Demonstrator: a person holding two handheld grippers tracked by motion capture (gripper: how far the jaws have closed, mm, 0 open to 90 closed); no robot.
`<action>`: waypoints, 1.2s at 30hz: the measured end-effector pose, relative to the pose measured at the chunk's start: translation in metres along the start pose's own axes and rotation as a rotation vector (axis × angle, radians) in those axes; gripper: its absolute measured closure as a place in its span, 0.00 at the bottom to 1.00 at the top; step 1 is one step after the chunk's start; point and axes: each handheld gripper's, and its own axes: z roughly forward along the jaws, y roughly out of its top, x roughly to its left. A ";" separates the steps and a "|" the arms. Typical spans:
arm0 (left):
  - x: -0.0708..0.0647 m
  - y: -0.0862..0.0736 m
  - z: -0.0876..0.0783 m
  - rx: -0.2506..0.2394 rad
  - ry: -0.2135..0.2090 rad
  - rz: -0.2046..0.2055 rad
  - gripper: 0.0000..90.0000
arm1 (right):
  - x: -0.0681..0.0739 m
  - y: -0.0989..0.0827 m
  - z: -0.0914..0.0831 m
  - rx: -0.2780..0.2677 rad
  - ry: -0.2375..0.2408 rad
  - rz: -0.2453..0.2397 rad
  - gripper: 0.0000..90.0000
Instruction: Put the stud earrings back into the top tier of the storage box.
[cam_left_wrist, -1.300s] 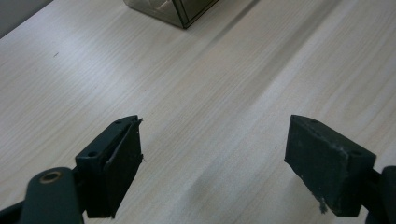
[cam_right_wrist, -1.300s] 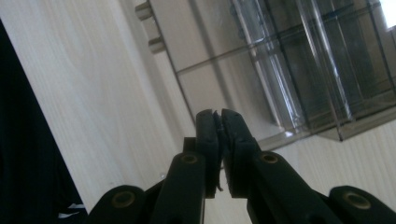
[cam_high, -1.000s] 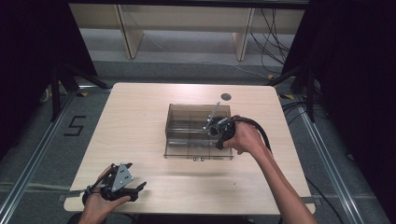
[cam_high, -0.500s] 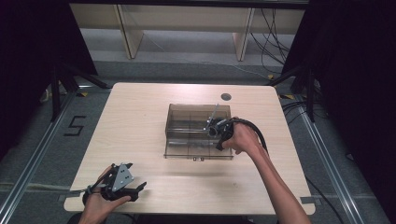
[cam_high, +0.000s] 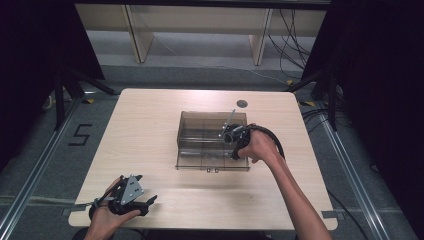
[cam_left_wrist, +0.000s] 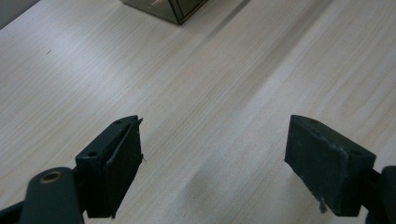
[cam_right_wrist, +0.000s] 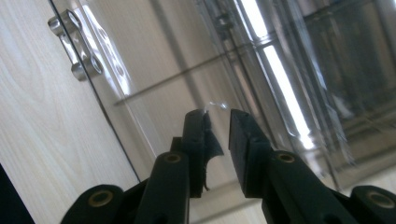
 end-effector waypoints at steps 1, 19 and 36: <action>0.000 0.000 0.000 -0.001 0.000 0.000 0.20 | -0.001 -0.002 -0.002 -0.009 -0.012 -0.018 0.84; -0.003 0.000 0.002 -0.031 0.015 -0.029 0.20 | 0.049 -0.085 -0.050 -0.116 -0.019 -0.041 0.80; -0.002 0.000 0.001 -0.023 0.025 -0.024 0.21 | 0.060 -0.107 0.011 -0.019 0.010 -0.035 0.79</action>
